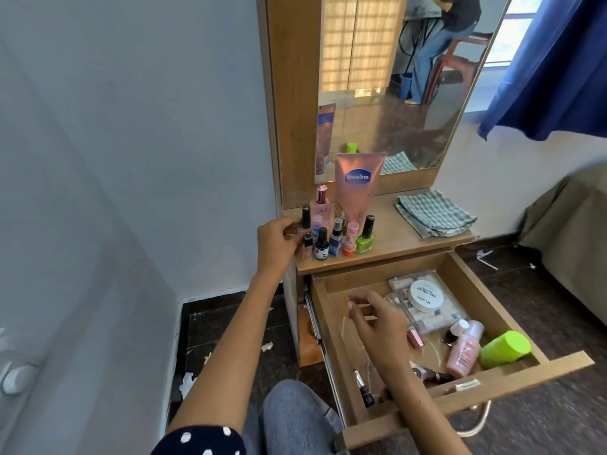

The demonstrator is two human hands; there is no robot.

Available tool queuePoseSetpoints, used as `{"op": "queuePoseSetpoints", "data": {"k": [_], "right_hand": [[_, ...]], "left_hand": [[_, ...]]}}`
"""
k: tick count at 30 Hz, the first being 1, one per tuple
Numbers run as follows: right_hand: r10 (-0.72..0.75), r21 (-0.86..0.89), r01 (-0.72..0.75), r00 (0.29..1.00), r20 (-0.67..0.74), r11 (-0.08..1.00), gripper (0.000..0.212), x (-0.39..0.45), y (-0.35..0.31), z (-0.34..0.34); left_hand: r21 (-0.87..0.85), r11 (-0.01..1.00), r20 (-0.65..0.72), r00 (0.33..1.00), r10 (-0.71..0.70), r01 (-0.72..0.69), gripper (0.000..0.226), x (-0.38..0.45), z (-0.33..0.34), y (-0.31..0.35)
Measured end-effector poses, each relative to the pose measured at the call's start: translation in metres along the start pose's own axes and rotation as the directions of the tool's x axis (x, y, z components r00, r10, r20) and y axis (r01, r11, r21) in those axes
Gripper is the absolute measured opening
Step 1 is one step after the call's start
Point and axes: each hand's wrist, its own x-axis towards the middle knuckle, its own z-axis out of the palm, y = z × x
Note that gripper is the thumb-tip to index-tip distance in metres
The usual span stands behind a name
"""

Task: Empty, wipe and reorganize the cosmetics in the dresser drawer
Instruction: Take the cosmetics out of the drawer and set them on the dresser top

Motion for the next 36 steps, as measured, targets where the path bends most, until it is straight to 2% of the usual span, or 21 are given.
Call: {"op": "queuePoseSetpoints", "data": {"k": [4, 6, 9, 11, 14, 16, 17, 18, 20, 22, 25, 28, 31, 34, 36], "right_hand": [[0.011, 0.001, -0.011, 1.0, -0.011, 1.0, 0.014, 0.0, 0.001, 0.0], [0.03, 0.012, -0.03, 1.0, -0.008, 0.999, 0.015, 0.001, 0.002, -0.001], [0.054, -0.007, -0.054, 0.998, 0.012, 0.999, 0.015, 0.005, 0.004, -0.015], [0.043, -0.095, -0.037, 0.997, 0.057, 0.995, 0.017, 0.008, 0.01, -0.034], [0.057, -0.273, -0.03, 0.994, 0.09, 0.962, 0.012, 0.009, 0.029, -0.064], [0.082, -0.344, -0.057, 0.995, 0.06, 0.937, 0.012, 0.007, 0.04, -0.079], [0.086, -0.358, -0.068, 0.996, 0.035, 0.931, 0.012, 0.006, 0.041, -0.083], [0.084, -0.364, -0.074, 0.996, 0.013, 0.928, 0.011, 0.006, 0.041, -0.085], [0.081, -0.367, -0.074, 0.997, 0.003, 0.927, 0.009, 0.005, 0.039, -0.082], [0.103, -0.375, -0.076, 0.993, 0.054, 0.924, 0.011, 0.006, 0.039, -0.075], [0.146, -0.36, -0.104, 0.985, 0.093, 0.927, 0.015, 0.006, 0.047, -0.072], [0.175, -0.29, -0.151, 0.983, 0.06, 0.945, 0.014, 0.007, 0.049, -0.073], [0.177, -0.261, -0.156, 0.982, 0.062, 0.953, 0.013, 0.007, 0.049, -0.074], [0.193, -0.261, -0.169, 0.979, 0.069, 0.95, 0.012, 0.007, 0.049, -0.074], [0.205, -0.261, -0.18, 0.976, 0.072, 0.948, 0.011, 0.007, 0.05, -0.073]], "left_hand": [[-0.049, 0.998, -0.015, 0.999, -0.039, 0.039, 0.039, -0.011, -0.004, -0.008], [-0.091, 0.995, -0.132, 0.989, -0.06, 0.048, 0.038, -0.031, -0.006, -0.011], [-0.095, 0.995, -0.317, 0.948, -0.016, -0.015, 0.027, -0.076, -0.005, -0.009], [-0.065, 0.996, -0.342, 0.939, 0.031, -0.056, 0.022, -0.107, 0.0, -0.003], [-0.038, 0.996, -0.18, 0.981, 0.077, -0.085, 0.019, -0.144, 0.012, 0.011], [0.021, 0.989, 0.04, 0.989, 0.145, -0.146, 0.016, -0.155, 0.021, 0.018], [0.073, 0.977, 0.176, 0.967, 0.186, -0.201, 0.016, -0.156, 0.026, 0.022], [0.125, 0.956, 0.324, 0.921, 0.215, -0.267, 0.018, -0.154, 0.031, 0.025], [0.198, 0.904, 0.597, 0.778, 0.196, -0.379, 0.026, -0.149, 0.04, 0.034], [0.224, 0.883, 0.763, 0.638, 0.105, -0.412, 0.03, -0.143, 0.047, 0.042], [0.146, 0.919, 0.864, 0.5, 0.062, -0.366, 0.035, -0.138, 0.056, 0.045], [0.096, 0.961, 0.901, 0.434, 0.027, -0.26, 0.045, -0.14, 0.063, 0.04], [0.109, 0.968, 0.904, 0.426, -0.002, -0.228, 0.047, -0.146, 0.068, 0.041], [0.117, 0.966, 0.899, 0.437, -0.004, -0.232, 0.039, -0.148, 0.068, 0.043], [0.113, 0.956, 0.883, 0.469, 0.028, -0.269, 0.034, -0.152, 0.067, 0.045]]}}
